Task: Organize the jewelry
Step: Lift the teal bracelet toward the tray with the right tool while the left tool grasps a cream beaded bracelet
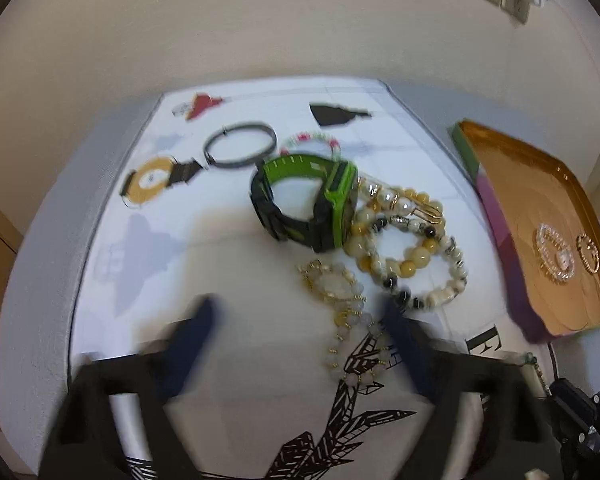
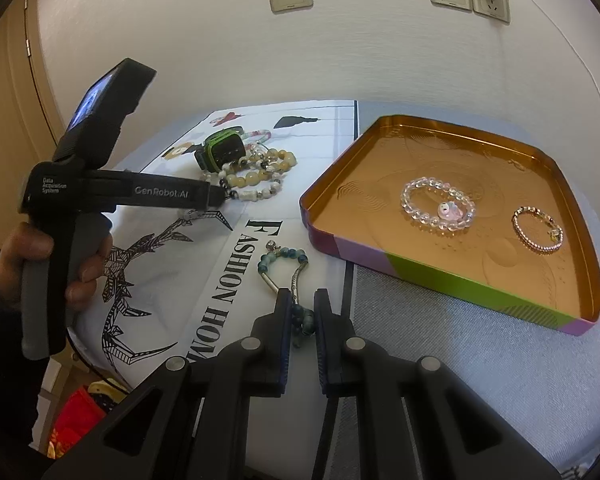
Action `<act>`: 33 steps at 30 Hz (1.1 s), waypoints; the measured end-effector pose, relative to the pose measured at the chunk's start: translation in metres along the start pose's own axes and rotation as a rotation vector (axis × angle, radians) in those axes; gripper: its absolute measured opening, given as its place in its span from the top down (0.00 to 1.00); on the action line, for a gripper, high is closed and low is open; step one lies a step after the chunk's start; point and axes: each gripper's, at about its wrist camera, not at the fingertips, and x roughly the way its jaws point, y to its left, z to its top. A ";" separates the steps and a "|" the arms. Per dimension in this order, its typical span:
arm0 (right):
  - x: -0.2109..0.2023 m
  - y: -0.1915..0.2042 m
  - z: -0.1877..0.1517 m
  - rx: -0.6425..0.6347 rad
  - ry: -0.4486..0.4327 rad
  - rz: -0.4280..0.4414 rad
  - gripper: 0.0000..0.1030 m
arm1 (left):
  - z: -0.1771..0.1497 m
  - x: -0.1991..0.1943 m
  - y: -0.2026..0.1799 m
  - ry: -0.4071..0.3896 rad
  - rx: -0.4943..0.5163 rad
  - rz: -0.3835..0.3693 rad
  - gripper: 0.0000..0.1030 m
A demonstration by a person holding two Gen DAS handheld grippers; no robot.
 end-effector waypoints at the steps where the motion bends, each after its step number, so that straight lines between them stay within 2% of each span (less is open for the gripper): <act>1: 0.000 0.000 0.000 0.002 0.000 0.000 0.89 | 0.000 -0.002 0.000 -0.004 0.006 -0.007 0.92; 4: 0.001 0.000 -0.001 0.004 -0.004 -0.002 0.89 | -0.004 -0.006 0.000 0.004 0.021 -0.061 0.95; 7: 0.001 -0.001 -0.001 0.013 -0.007 -0.007 0.89 | -0.011 -0.018 0.007 -0.001 -0.015 -0.128 0.95; 16: -0.040 0.005 0.011 0.010 -0.116 -0.014 0.89 | -0.035 -0.091 0.010 -0.095 -0.073 -0.193 0.95; 20: -0.058 0.007 0.014 0.011 -0.156 -0.027 0.90 | -0.044 -0.121 0.000 -0.157 -0.041 -0.179 0.95; 23: -0.069 0.008 0.014 0.011 -0.180 -0.034 0.93 | -0.051 -0.132 -0.011 -0.187 -0.009 -0.137 0.95; 29: -0.074 0.009 0.015 -0.027 -0.197 -0.059 0.94 | -0.061 -0.126 -0.021 -0.167 0.003 -0.122 0.95; 33: -0.052 -0.010 0.018 0.024 -0.146 -0.071 0.94 | -0.065 -0.119 -0.016 -0.148 -0.026 -0.110 0.95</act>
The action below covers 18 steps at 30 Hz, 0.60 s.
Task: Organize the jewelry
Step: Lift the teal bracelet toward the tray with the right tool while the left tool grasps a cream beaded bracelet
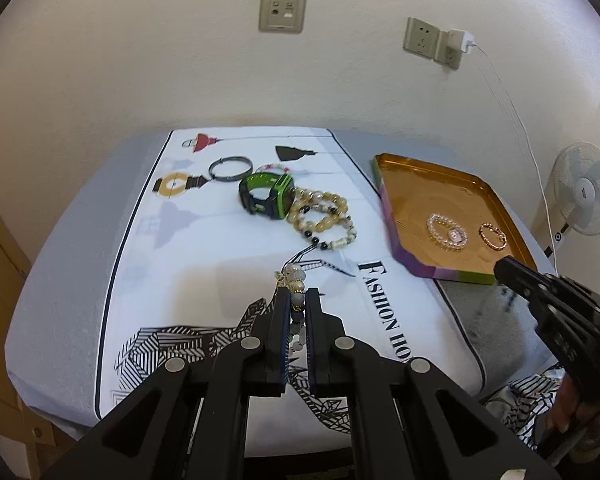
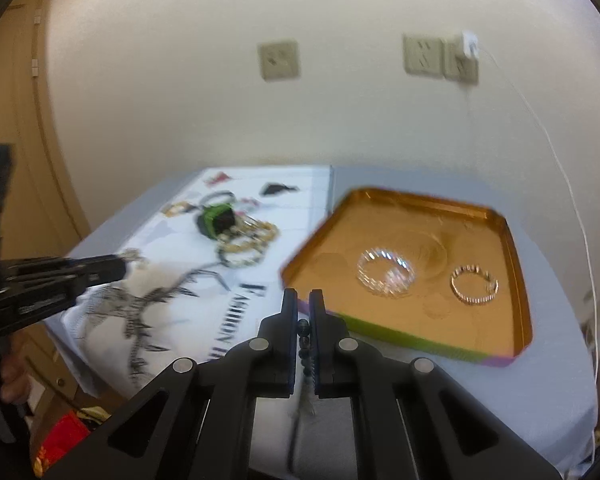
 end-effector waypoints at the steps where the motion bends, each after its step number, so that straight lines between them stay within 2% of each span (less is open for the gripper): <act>1: 0.002 -0.005 -0.001 0.016 0.006 0.000 0.94 | -0.001 -0.001 0.001 -0.002 -0.001 0.003 0.95; 5: 0.002 -0.021 -0.001 0.068 0.003 0.012 0.94 | -0.001 -0.005 0.000 -0.012 0.006 0.018 0.95; 10: -0.017 -0.025 0.007 0.067 -0.040 0.007 0.94 | 0.002 -0.006 -0.007 -0.018 0.017 0.000 0.95; 18: -0.052 -0.026 0.014 0.049 -0.107 -0.013 0.94 | 0.016 -0.014 -0.035 -0.036 0.068 -0.097 0.95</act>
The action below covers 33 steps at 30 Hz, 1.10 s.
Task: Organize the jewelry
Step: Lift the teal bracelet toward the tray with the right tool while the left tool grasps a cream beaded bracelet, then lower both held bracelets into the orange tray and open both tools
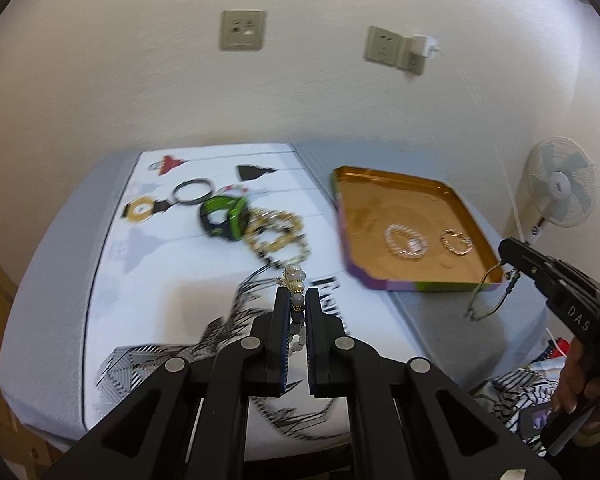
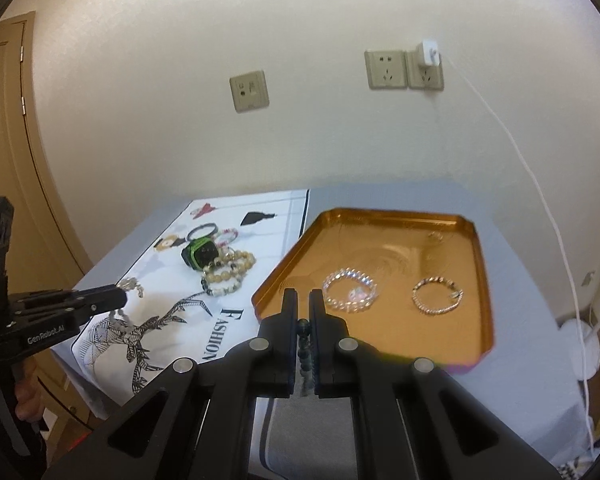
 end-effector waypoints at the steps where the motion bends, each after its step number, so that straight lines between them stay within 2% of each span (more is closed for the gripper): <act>1: -0.002 -0.001 0.000 0.002 -0.005 -0.004 0.94 | 0.003 0.002 -0.005 -0.003 0.009 -0.009 0.95; 7: 0.001 -0.015 0.004 0.009 -0.003 -0.032 0.94 | 0.022 0.025 -0.032 0.003 0.055 -0.048 0.95; 15: 0.027 -0.041 0.020 0.017 0.005 -0.058 0.94 | 0.050 0.076 -0.068 0.032 0.093 -0.093 0.95; 22: 0.057 -0.065 0.035 0.024 0.011 -0.071 0.94 | 0.068 0.119 -0.086 0.068 0.092 -0.104 0.95; 33: 0.088 -0.090 0.035 0.046 0.037 -0.067 0.94 | 0.080 0.158 -0.106 0.101 0.110 -0.095 0.95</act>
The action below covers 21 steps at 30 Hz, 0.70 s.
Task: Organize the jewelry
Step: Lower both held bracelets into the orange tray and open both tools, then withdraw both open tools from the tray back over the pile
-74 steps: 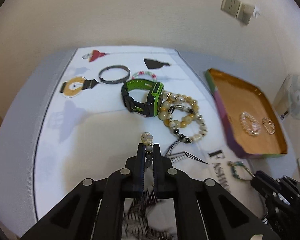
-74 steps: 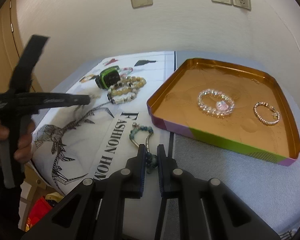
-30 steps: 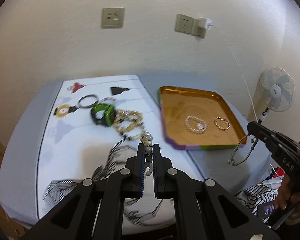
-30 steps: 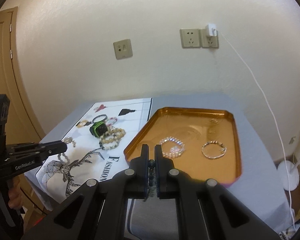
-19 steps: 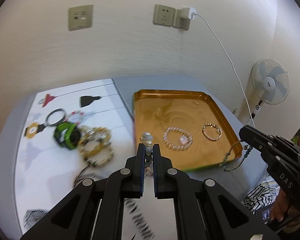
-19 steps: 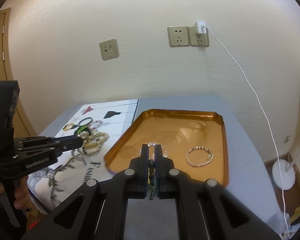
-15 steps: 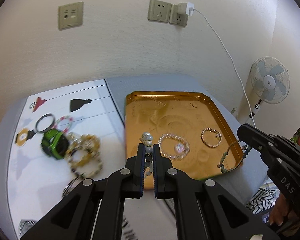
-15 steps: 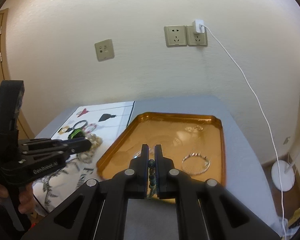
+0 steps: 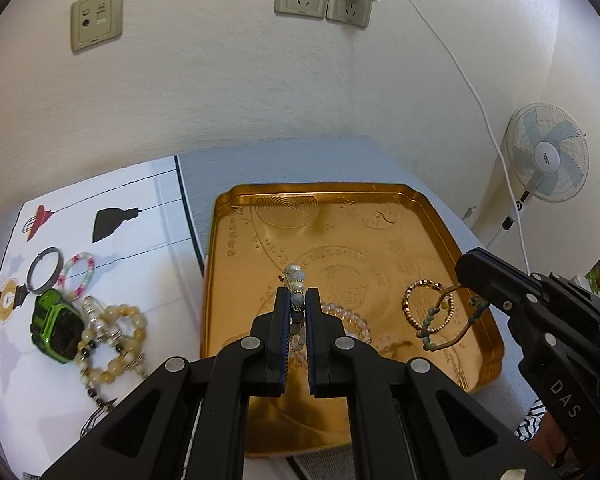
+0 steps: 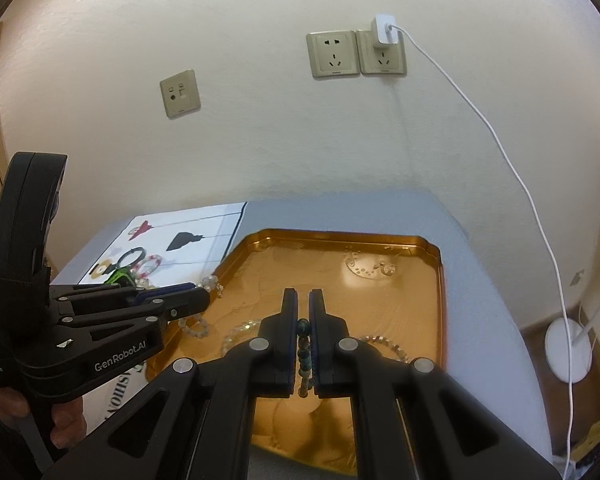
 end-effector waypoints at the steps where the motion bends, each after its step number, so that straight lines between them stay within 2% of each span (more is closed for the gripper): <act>1: 0.002 -0.002 0.000 0.004 0.002 0.000 0.94 | 0.001 0.004 0.000 0.006 -0.005 -0.002 0.95; 3: 0.008 -0.007 0.000 0.020 0.010 0.011 0.94 | 0.004 0.013 0.003 0.018 -0.020 -0.003 0.94; 4: 0.011 -0.010 0.000 0.028 0.014 0.020 0.92 | 0.004 0.018 0.004 0.028 -0.025 -0.003 0.84; 5: 0.014 -0.013 0.000 0.043 0.020 0.022 0.92 | 0.004 0.021 0.004 0.044 -0.028 0.000 0.51; 6: 0.017 -0.017 -0.001 0.062 0.036 0.012 0.87 | 0.004 0.023 0.005 0.059 -0.037 0.004 0.32; 7: 0.017 -0.019 -0.001 0.076 0.048 0.000 0.73 | 0.003 0.021 0.006 0.045 -0.049 0.004 0.07; 8: 0.016 -0.023 -0.002 0.095 0.046 -0.008 0.63 | 0.002 0.016 0.007 0.012 -0.057 0.018 0.06; 9: 0.012 -0.027 -0.003 0.120 0.033 -0.015 0.45 | 0.001 0.011 0.008 -0.014 -0.059 0.031 0.05; 10: 0.008 -0.029 -0.005 0.136 0.022 -0.020 0.33 | 0.000 0.003 0.007 -0.039 -0.052 0.041 0.03; 15: -0.023 -0.027 -0.024 0.207 -0.006 -0.036 0.30 | -0.014 -0.030 0.007 -0.087 -0.043 0.113 0.02; 17: -0.034 -0.022 -0.034 0.227 -0.001 -0.040 0.28 | -0.031 -0.045 0.011 -0.088 -0.049 0.153 0.01; 21: -0.057 -0.003 -0.056 0.229 0.004 -0.035 0.25 | -0.065 -0.059 0.023 -0.027 -0.077 0.205 0.01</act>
